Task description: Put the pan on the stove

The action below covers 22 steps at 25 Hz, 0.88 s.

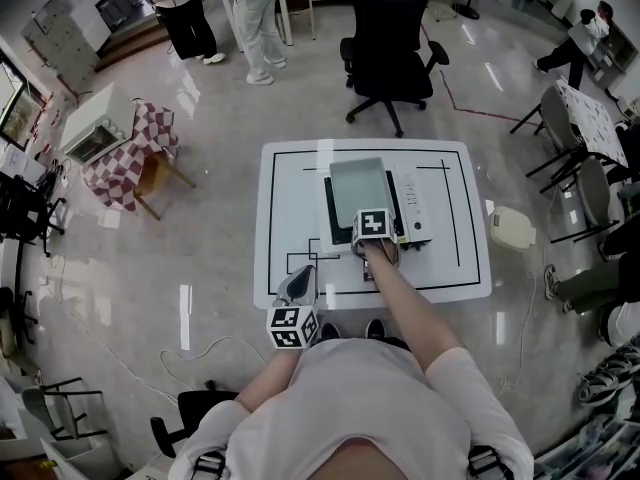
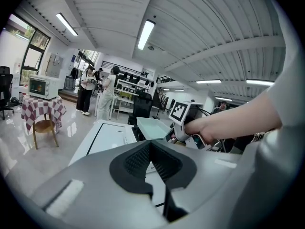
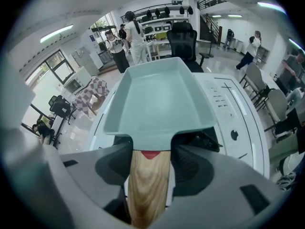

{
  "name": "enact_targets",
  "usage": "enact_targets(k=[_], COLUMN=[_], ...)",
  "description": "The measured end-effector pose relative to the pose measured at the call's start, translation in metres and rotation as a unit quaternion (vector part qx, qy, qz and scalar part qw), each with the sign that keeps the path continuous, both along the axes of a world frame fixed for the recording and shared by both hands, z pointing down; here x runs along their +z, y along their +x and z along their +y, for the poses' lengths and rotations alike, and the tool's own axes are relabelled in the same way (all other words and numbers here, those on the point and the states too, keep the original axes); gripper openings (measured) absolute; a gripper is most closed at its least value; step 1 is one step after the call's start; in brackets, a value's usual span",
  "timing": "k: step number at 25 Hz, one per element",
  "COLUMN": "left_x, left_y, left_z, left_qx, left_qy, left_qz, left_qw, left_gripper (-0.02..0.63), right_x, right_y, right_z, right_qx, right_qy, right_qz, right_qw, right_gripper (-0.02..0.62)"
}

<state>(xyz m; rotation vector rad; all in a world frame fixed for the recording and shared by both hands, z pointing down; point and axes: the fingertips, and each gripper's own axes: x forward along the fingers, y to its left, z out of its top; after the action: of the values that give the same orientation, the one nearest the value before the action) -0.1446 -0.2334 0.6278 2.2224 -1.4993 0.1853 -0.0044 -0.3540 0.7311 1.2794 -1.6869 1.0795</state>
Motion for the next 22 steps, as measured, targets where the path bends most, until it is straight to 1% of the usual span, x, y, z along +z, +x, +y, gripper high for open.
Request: enact_targets(k=[1, 4, 6, 12, 15, 19, 22], left_x=[0.0, 0.001, 0.002, 0.001, 0.001, -0.001, -0.004], left_y=[0.0, 0.001, 0.002, 0.004, 0.005, 0.004, 0.001], left_z=[0.0, -0.001, -0.001, -0.003, -0.004, -0.004, -0.004], left_qx=[0.0, 0.003, 0.006, 0.011, 0.013, 0.012, 0.012], left_qy=[0.0, -0.001, -0.001, -0.002, 0.0, 0.004, 0.008], left_qz=[0.0, 0.003, 0.003, 0.002, 0.0, -0.002, -0.007], left_qw=[1.0, 1.0, 1.0, 0.9999, 0.9999, 0.9999, 0.9999], left_gripper=[0.011, 0.011, 0.011, 0.011, 0.011, 0.011, 0.011], right_x=[0.0, 0.002, 0.002, -0.008, -0.018, -0.045, -0.067], right_y=[0.0, 0.0, 0.001, 0.006, 0.005, 0.001, 0.0], right_z=[0.0, 0.001, 0.002, 0.003, 0.004, 0.008, 0.016], right_qx=[0.0, -0.002, -0.003, -0.021, -0.02, -0.03, -0.033], right_qy=[-0.001, -0.005, -0.006, -0.001, 0.004, 0.03, 0.049], right_qz=[-0.002, -0.003, -0.001, 0.004, -0.016, -0.044, -0.074], right_qw=[1.0, 1.0, 1.0, 1.0, 1.0, 0.998, 0.996], right_gripper=[0.211, 0.293, 0.317, 0.33, 0.33, 0.33, 0.331])
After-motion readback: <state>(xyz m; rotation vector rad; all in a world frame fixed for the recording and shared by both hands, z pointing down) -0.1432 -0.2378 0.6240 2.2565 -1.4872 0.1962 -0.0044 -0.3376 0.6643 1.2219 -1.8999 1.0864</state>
